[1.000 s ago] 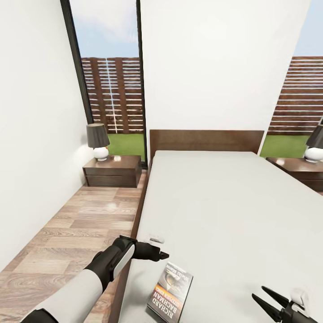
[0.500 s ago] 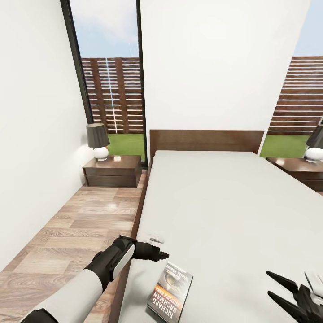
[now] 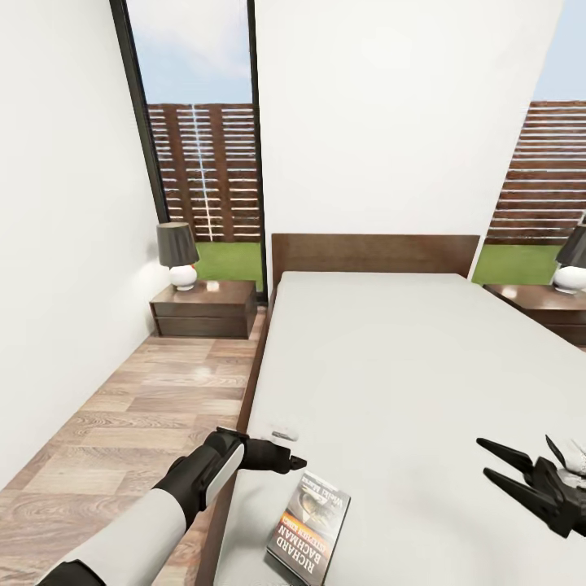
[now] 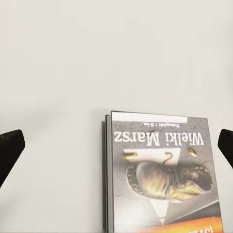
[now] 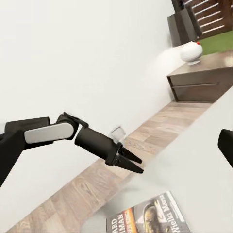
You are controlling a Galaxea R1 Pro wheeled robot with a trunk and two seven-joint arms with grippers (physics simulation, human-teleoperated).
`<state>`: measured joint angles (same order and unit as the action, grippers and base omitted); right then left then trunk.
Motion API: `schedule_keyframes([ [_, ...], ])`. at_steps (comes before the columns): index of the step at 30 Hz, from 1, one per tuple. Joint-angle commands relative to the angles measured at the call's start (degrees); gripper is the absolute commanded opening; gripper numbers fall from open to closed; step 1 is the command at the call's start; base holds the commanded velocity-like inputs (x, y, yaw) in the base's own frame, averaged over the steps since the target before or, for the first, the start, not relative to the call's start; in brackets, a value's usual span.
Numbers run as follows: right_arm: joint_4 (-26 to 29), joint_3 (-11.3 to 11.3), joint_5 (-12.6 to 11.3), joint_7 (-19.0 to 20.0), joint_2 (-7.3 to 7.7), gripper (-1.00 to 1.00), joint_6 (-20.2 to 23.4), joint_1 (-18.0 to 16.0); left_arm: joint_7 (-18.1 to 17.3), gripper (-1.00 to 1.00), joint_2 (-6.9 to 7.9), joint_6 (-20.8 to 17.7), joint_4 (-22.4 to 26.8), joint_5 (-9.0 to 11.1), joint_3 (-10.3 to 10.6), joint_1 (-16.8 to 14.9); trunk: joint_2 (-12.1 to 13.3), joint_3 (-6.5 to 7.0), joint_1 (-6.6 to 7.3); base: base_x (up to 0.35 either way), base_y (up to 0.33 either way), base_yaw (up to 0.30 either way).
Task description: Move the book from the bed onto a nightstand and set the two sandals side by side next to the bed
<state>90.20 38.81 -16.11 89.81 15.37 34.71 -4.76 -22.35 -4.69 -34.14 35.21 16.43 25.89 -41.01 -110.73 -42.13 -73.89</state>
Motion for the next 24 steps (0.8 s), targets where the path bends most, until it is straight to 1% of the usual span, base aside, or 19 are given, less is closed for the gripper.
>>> schedule_keyframes([
  [1,0.1,-0.11,0.04,0.19,-0.06,1.0,0.85,-0.89,0.03,1.0,0.02,-0.28,0.06,0.26,0.08,-0.04,-0.03,-0.06,0.01,0.0,0.0,0.0],
  [5,0.29,-0.59,0.26,0.19,-0.31,1.0,1.4,-2.9,0.03,1.0,-0.01,-0.2,0.07,0.27,0.09,-0.04,-0.03,-0.06,0.01,0.0,0.0,0.0],
  [9,0.31,-1.19,0.42,0.19,-0.36,1.0,1.6,-3.77,0.03,1.0,-0.04,-0.17,0.14,0.27,0.11,0.01,-1.63,-0.78,-0.87,0.0,0.0,0.0],
  [11,0.32,-1.42,0.48,0.19,-0.35,1.0,1.63,-3.99,0.03,1.0,-0.04,-0.16,0.15,0.28,0.11,0.03,-2.43,-1.13,-1.31,0.0,0.0,0.0],
  [20,0.33,-1.34,0.46,0.19,-0.14,1.0,1.52,-4.33,-0.04,1.0,-0.08,-0.14,0.21,0.33,0.12,0.05,-2.43,-1.13,-1.31,0.0,0.0,0.0],
  [24,0.33,-1.35,0.51,0.18,-0.15,1.0,1.48,-4.36,-0.02,1.0,-0.16,-0.14,0.21,0.33,0.12,0.05,-4.04,-1.85,-2.19,0.0,0.0,0.0],
])
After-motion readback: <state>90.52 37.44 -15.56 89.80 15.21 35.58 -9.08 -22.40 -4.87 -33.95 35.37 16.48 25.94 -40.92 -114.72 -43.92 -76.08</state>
